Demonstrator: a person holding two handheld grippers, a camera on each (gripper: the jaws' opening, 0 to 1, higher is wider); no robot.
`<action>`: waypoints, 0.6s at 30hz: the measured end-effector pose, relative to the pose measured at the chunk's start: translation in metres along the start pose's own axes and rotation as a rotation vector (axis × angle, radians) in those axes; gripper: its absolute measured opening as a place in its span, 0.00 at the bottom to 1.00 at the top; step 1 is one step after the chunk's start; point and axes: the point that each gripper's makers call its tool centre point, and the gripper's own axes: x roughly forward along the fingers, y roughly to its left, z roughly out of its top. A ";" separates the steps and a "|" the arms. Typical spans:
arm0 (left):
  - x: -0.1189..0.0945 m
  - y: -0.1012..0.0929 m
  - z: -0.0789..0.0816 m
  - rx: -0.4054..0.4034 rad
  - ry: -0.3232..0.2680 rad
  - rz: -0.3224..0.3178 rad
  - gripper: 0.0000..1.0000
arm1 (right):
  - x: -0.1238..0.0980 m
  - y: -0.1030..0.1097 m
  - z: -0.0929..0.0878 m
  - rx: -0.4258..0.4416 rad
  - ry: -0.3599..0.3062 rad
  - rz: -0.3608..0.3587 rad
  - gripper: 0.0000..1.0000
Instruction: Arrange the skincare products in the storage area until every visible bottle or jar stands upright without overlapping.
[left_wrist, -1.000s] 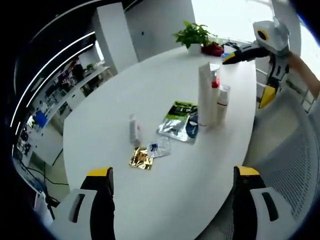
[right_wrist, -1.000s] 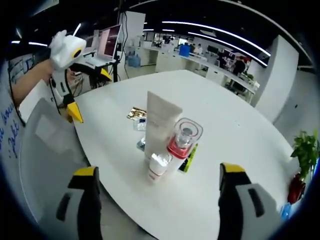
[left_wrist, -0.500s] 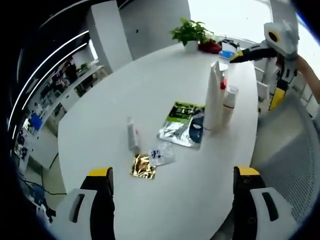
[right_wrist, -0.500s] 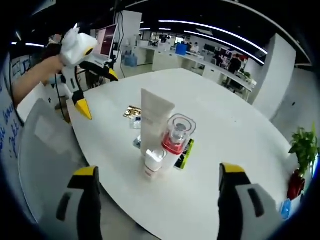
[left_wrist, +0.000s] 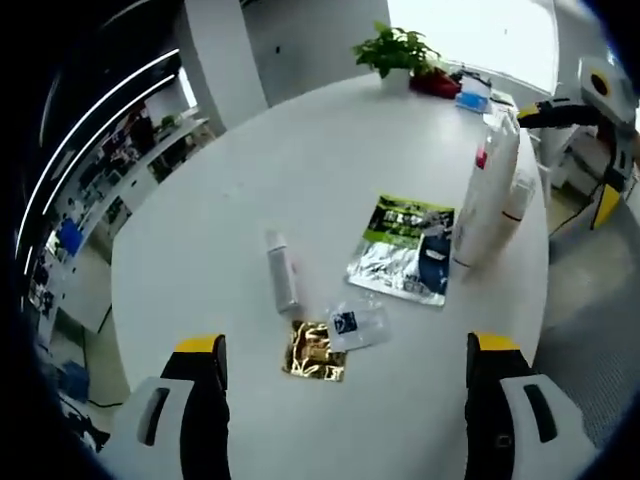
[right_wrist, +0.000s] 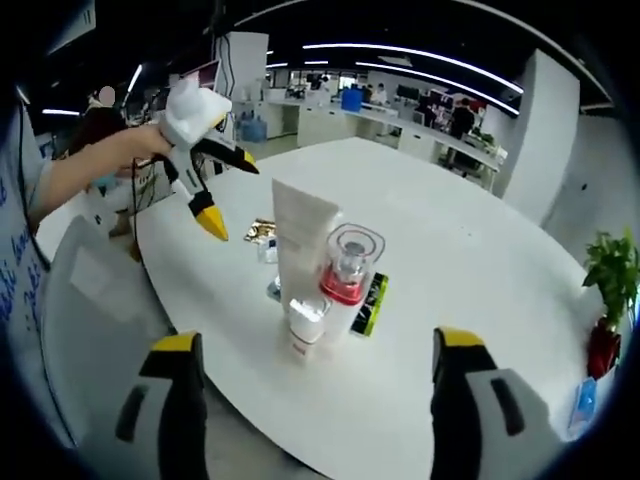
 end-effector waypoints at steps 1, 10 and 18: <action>0.002 0.002 0.001 0.000 0.000 0.000 0.97 | 0.000 0.000 -0.001 0.002 0.004 0.000 0.95; 0.026 0.006 0.004 0.013 0.050 -0.046 0.88 | 0.001 -0.001 -0.001 -0.006 0.011 -0.003 0.93; 0.042 0.014 0.007 0.033 0.085 -0.066 0.77 | 0.005 -0.003 -0.006 -0.012 0.029 -0.005 0.99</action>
